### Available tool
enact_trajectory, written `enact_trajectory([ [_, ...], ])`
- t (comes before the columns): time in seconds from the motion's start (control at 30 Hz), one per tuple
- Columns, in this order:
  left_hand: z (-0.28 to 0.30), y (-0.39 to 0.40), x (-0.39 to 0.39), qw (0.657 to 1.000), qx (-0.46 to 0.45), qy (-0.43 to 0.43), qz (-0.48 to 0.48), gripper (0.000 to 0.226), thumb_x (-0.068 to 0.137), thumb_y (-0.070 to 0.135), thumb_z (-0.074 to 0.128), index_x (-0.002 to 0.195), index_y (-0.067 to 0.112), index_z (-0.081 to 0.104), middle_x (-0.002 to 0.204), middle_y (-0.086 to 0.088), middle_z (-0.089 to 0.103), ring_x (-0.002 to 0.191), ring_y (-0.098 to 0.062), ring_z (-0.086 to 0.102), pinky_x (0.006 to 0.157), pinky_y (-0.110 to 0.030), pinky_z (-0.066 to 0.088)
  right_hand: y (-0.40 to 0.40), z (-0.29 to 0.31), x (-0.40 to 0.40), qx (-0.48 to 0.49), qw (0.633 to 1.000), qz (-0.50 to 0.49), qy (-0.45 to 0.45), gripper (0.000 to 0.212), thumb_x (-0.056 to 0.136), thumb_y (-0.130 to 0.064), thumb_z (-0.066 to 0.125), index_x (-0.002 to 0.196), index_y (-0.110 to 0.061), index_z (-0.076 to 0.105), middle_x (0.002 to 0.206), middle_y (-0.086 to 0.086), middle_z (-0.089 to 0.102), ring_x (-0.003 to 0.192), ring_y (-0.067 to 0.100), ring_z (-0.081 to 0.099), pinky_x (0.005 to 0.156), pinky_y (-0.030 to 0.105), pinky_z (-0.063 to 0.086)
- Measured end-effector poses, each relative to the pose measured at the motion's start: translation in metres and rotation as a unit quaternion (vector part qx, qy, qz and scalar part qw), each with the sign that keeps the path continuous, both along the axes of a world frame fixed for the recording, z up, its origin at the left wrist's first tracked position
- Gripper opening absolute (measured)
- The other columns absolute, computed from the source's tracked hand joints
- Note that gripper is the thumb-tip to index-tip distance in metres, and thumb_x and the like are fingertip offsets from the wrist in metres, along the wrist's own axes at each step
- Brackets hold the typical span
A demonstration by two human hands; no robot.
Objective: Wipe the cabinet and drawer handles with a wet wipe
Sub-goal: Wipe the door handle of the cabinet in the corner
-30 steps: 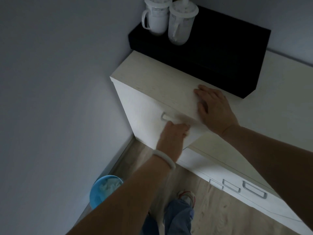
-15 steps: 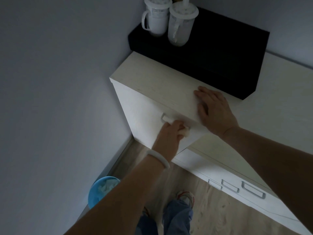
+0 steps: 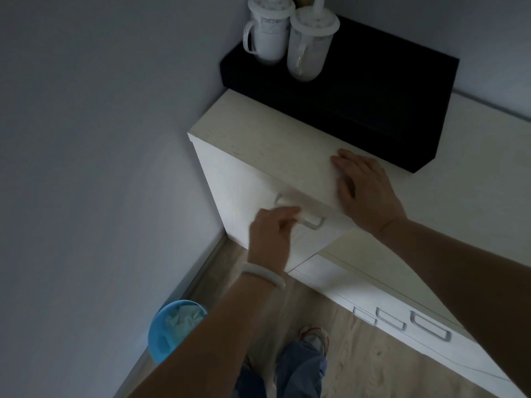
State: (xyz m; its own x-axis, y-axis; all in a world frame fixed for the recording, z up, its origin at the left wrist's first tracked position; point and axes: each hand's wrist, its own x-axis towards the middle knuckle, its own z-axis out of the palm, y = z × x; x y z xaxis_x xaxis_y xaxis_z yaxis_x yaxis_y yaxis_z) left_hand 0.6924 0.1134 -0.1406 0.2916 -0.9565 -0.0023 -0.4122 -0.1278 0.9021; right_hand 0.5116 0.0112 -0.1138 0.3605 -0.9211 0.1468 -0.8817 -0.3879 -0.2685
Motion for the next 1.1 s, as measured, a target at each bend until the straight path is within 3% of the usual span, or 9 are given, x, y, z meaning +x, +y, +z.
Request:
enact_trajectory([
  [0.13,0.007,-0.013,0.032,0.986,0.048,0.068,0.143,0.027,0.089,0.014,0.064,0.115,0.019,0.068,0.105,-0.001,0.070,0.084,-0.008,0.061,0.085,-0.023,0.053,0.000,0.001,0.000,0.000,1.000,0.002,0.001,0.047,0.098,-0.027,0.040,0.144,-0.020,0.042,0.150,-0.002,0.039,0.134,0.020,0.033,0.114,0.034,0.022],
  [0.27,0.006,-0.013,0.018,0.991,0.056,0.070,0.097,0.027,0.089,0.017,0.065,0.115,0.019,0.066,0.103,0.000,0.069,0.077,-0.005,0.058,0.075,-0.017,0.049,0.002,0.002,0.001,0.002,1.000,-0.001,0.003,0.046,0.098,-0.025,0.042,0.144,-0.021,0.041,0.151,-0.002,0.038,0.135,0.020,0.031,0.114,0.033,0.020],
  [0.43,0.001,-0.009,-0.002,0.996,0.060,0.037,0.054,0.019,0.086,0.013,0.068,0.105,0.016,0.069,0.109,0.004,0.050,0.076,-0.004,0.056,0.074,-0.007,0.045,0.000,0.001,0.000,0.002,1.000,0.002,-0.003,0.048,0.096,-0.028,0.039,0.143,-0.020,0.043,0.150,-0.001,0.040,0.133,0.021,0.034,0.114,0.038,0.026],
  [0.53,-0.001,-0.013,0.014,0.992,0.074,0.024,0.095,0.011,0.086,0.016,0.069,0.097,0.014,0.072,0.100,0.003,0.055,0.079,-0.010,0.058,0.072,-0.011,0.046,0.000,0.001,0.000,0.000,1.000,0.003,-0.003,0.047,0.096,-0.027,0.040,0.143,-0.019,0.043,0.150,-0.001,0.040,0.133,0.021,0.035,0.115,0.038,0.026],
  [0.67,-0.005,-0.019,0.023,0.974,0.130,0.075,0.169,0.010,0.084,0.016,0.069,0.094,0.014,0.069,0.090,0.005,0.063,0.077,-0.009,0.059,0.061,-0.003,0.039,0.000,0.000,0.000,-0.003,1.000,0.003,-0.004,0.046,0.097,-0.024,0.043,0.143,-0.019,0.043,0.150,-0.001,0.040,0.133,0.021,0.035,0.114,0.037,0.026],
  [0.8,0.001,-0.012,-0.006,0.964,0.123,0.154,0.176,0.016,0.082,0.016,0.072,0.096,0.017,0.064,0.084,0.008,0.064,0.074,-0.005,0.059,0.068,-0.013,0.045,0.001,0.001,0.000,0.000,1.000,0.001,-0.001,0.049,0.096,-0.031,0.036,0.143,-0.020,0.043,0.149,-0.002,0.040,0.133,0.020,0.034,0.114,0.037,0.025],
  [0.93,-0.001,-0.010,-0.008,0.953,0.129,0.200,0.187,0.021,0.078,0.016,0.076,0.088,0.021,0.058,0.083,0.007,0.066,0.080,-0.015,0.066,0.078,-0.032,0.055,0.000,0.001,0.000,0.001,1.000,0.003,0.002,0.051,0.095,-0.034,0.033,0.143,-0.020,0.043,0.149,-0.001,0.040,0.133,0.020,0.035,0.114,0.037,0.025],
  [1.1,0.001,-0.011,-0.016,0.938,0.173,0.270,0.129,0.028,0.079,0.013,0.076,0.092,0.016,0.051,0.088,0.001,0.066,0.080,-0.015,0.069,0.083,-0.034,0.058,0.001,-0.001,0.000,-0.001,1.000,-0.001,0.005,0.046,0.098,-0.027,0.041,0.144,-0.021,0.041,0.150,-0.002,0.039,0.135,0.020,0.032,0.115,0.035,0.021],
])
